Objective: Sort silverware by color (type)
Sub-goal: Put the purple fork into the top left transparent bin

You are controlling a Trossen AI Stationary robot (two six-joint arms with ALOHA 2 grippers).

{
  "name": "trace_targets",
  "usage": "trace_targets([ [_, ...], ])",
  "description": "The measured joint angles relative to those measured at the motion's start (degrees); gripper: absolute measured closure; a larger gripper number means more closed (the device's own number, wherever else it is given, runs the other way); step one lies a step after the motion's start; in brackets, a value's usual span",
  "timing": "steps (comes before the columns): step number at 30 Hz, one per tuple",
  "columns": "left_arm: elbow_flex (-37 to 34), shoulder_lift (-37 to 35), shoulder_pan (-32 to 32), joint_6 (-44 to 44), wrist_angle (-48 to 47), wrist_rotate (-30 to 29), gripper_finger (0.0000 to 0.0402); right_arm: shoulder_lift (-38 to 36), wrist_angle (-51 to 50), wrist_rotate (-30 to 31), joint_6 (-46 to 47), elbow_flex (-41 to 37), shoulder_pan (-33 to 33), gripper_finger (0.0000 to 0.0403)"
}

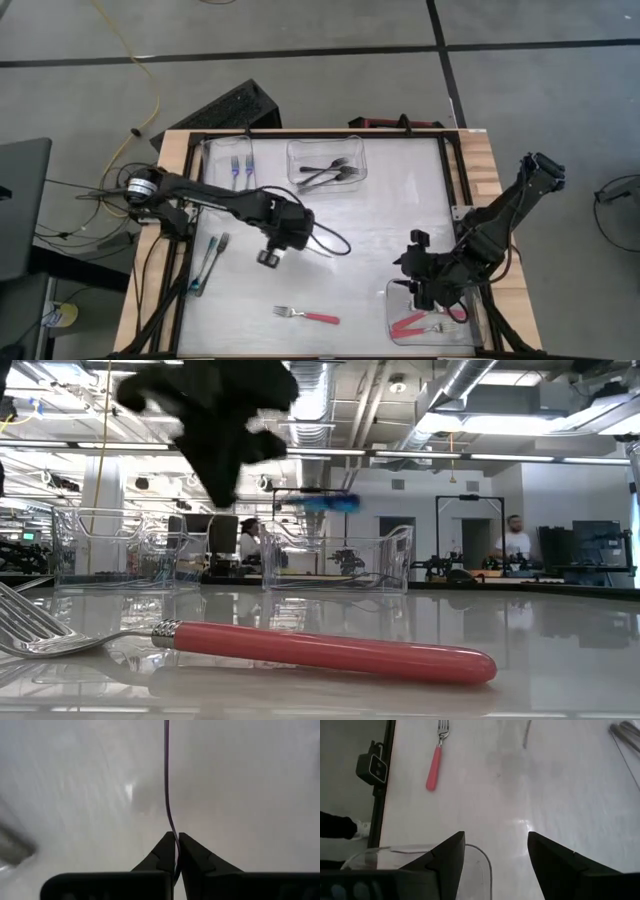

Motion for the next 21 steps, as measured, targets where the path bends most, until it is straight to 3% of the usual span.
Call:
trace_targets([
  [5,6.2,-4.7,-0.7,6.5,-15.3,-5.0,0.0401,0.0,0.0,0.1,-3.7,0.0,-0.7,0.0165],
  [8,6.4,-7.2,-0.2,15.7,-24.0,-8.1,0.0401,0.0,0.4,0.2,-5.3,0.0,-2.1,0.0165],
  [14,6.4,-12.1,5.7,32.2,-36.3,-23.1,0.0401,0.0,5.0,0.2,-6.3,0.0,-7.9,0.0165],
  [17,6.4,-16.2,13.1,39.6,-35.5,-23.7,0.0401,0.0,8.7,0.2,-5.1,0.0,-11.3,0.0165],
  [21,6.4,-21.5,23.4,46.4,-34.5,-17.2,0.0401,0.0,11.6,-0.1,-1.9,0.0,-15.5,0.0165],
])
